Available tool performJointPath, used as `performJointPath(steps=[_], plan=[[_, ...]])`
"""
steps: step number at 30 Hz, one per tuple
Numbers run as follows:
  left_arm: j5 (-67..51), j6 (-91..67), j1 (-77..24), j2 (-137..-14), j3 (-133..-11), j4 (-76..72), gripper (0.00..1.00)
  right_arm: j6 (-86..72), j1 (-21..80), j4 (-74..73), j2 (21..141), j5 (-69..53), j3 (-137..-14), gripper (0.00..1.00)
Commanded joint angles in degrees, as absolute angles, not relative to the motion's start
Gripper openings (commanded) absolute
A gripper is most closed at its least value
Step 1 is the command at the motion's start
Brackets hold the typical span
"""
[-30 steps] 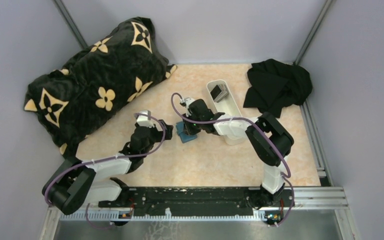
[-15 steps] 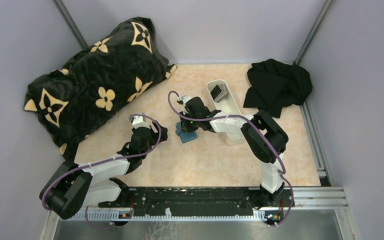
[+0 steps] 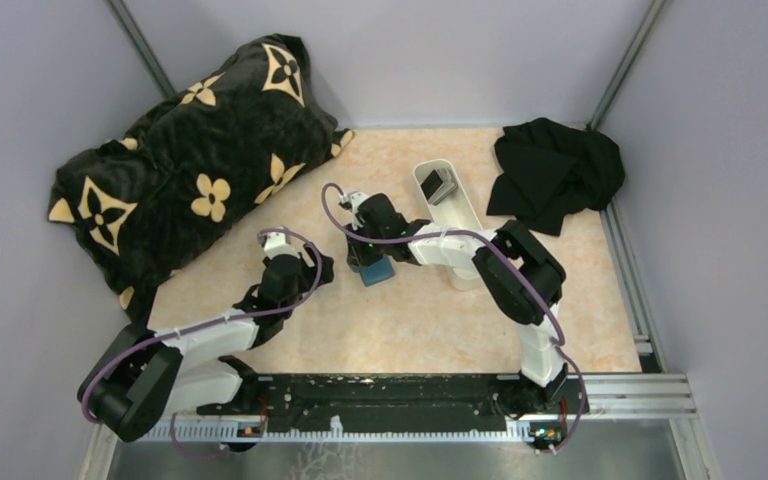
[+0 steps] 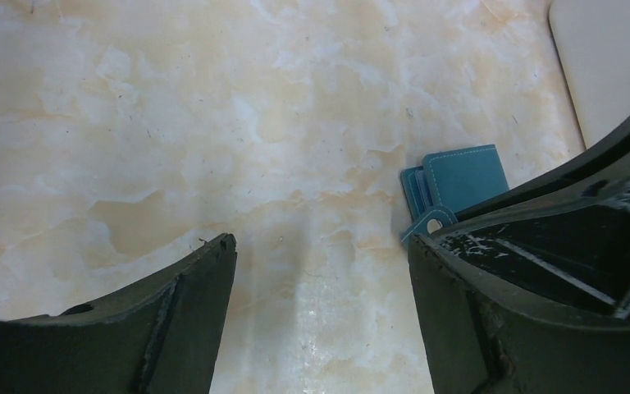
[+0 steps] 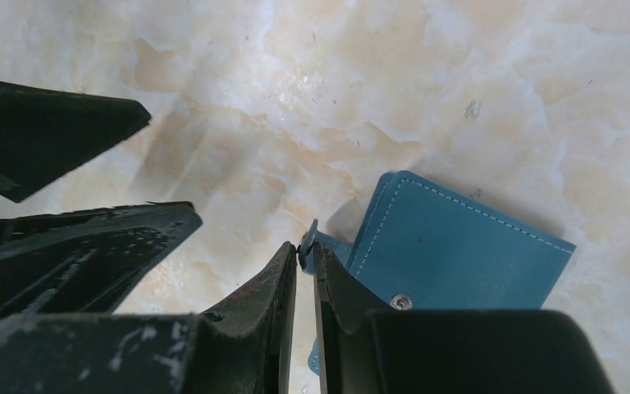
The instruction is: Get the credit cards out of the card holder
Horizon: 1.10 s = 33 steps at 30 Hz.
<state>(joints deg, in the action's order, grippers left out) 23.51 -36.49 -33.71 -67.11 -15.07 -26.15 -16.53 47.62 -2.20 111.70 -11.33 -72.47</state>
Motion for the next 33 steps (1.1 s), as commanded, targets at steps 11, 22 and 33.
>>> performJointPath(steps=[11,22,33], plan=[[23.64,-35.44,-33.49,-63.81,-16.27,-24.04,0.82,-17.39,49.62,0.84,115.66,-15.3,-75.72,0.15],[23.31,-35.77,-33.49,-66.33,-17.99,-23.53,0.82,-15.64,51.07,-1.1,113.74,-14.78,-75.84,0.29],[22.27,-36.53,-33.49,-67.31,-18.51,-24.51,0.83,-14.68,51.07,0.32,106.19,-13.99,-71.95,0.57]])
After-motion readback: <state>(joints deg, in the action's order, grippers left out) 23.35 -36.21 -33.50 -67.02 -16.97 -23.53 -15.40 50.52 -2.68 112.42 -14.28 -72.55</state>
